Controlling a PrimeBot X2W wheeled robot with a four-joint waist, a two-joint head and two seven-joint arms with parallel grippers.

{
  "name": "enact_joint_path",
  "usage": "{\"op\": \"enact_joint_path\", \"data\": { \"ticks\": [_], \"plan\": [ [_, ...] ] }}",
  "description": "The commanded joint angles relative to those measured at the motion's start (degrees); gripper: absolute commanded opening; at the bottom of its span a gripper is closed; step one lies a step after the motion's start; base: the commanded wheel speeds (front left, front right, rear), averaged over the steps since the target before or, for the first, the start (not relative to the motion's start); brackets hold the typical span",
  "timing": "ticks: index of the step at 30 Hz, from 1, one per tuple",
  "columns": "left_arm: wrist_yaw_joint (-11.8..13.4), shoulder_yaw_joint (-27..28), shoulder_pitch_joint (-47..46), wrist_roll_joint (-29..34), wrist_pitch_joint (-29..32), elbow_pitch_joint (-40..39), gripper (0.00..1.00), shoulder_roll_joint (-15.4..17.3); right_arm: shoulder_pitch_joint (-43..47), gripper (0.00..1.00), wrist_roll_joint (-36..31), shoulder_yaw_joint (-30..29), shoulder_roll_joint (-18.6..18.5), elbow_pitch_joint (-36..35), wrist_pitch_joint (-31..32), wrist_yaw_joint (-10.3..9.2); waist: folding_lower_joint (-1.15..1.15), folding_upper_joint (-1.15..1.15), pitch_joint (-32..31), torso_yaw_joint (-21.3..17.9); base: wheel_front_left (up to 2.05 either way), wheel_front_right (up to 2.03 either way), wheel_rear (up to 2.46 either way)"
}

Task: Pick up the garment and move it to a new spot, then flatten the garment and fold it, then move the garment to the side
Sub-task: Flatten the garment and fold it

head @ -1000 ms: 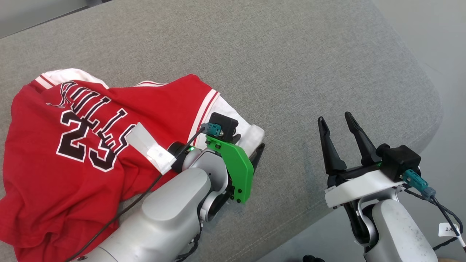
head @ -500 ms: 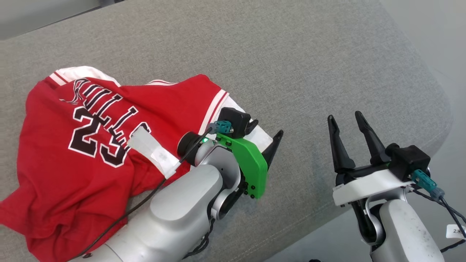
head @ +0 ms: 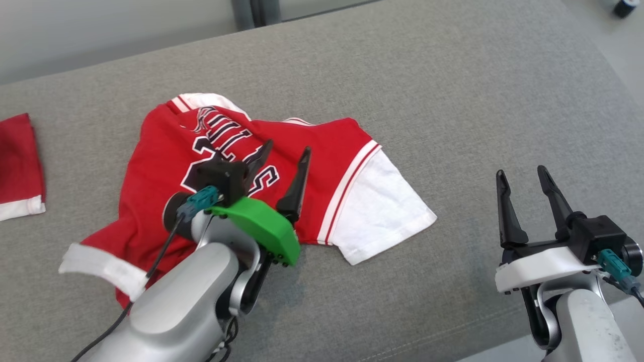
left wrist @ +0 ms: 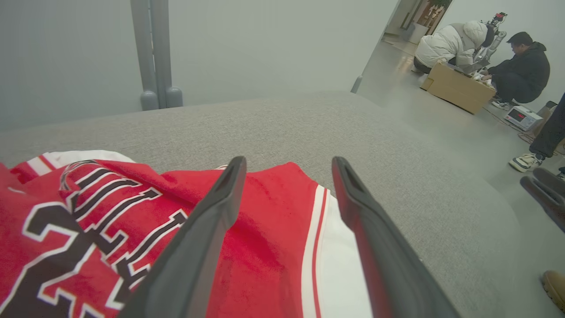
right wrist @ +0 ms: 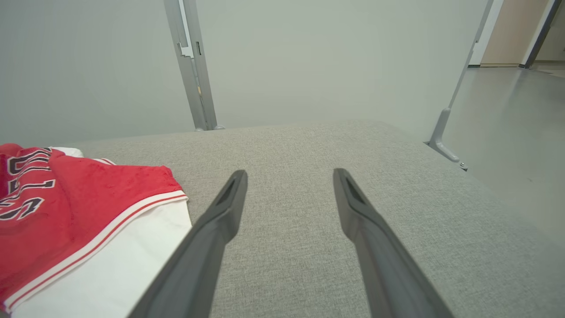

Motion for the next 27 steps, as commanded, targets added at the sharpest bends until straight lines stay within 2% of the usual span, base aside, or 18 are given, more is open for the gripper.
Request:
{"op": "enact_joint_path", "data": {
  "ticks": [1,9,14,16,19,23,24,27],
  "plan": [
    [1.0,0.7,2.6,0.4,-1.3,-1.3,1.0,2.1,1.0,1.0,-0.9,-0.4,-0.7,-0.2,-0.2,0.01,0.0,0.0,-5.5,6.2,0.0,0.0,0.0],
    [5.9,6.8,13.8,1.1,-5.0,-7.5,1.0,11.2,2.2,1.0,-1.8,-1.2,-3.0,0.1,-0.2,0.01,0.0,0.0,-7.6,11.8,0.0,0.0,0.0],
    [7.6,10.5,19.8,1.9,-5.4,-10.2,1.0,13.2,2.8,1.0,-1.8,-1.3,-3.6,0.6,-0.2,0.01,0.0,0.0,-8.3,13.1,0.0,0.0,0.0],
    [8.9,15.0,25.1,4.5,-5.3,-13.0,1.0,13.2,3.6,1.0,-1.9,-1.4,-3.8,0.7,-0.2,0.01,0.0,0.0,-8.9,13.4,0.0,0.0,0.0],
    [9.3,18.2,28.6,6.2,-5.3,-14.9,1.0,12.5,3.7,1.0,-1.9,-1.5,-3.9,0.8,-0.2,0.01,0.0,0.0,-8.9,13.6,0.0,0.0,0.0],
    [8.7,25.2,35.6,10.7,-5.3,-17.5,1.0,10.5,4.4,1.0,-1.8,-1.9,-3.9,1.1,-0.2,0.01,0.0,0.0,-9.2,13.6,0.0,0.0,0.0],
    [7.7,27.7,38.4,12.7,-5.3,-18.1,1.0,9.3,4.7,1.0,-1.9,-2.3,-4.1,1.3,-0.2,0.01,0.0,0.0,-9.3,13.6,0.0,0.0,0.0],
    [5.6,30.6,42.1,15.6,-5.3,-18.4,1.0,8.1,4.9,1.0,-2.0,-2.7,-4.4,1.6,-0.2,0.01,0.0,0.0,-9.8,13.6,0.0,0.0,0.0]
  ]
}}
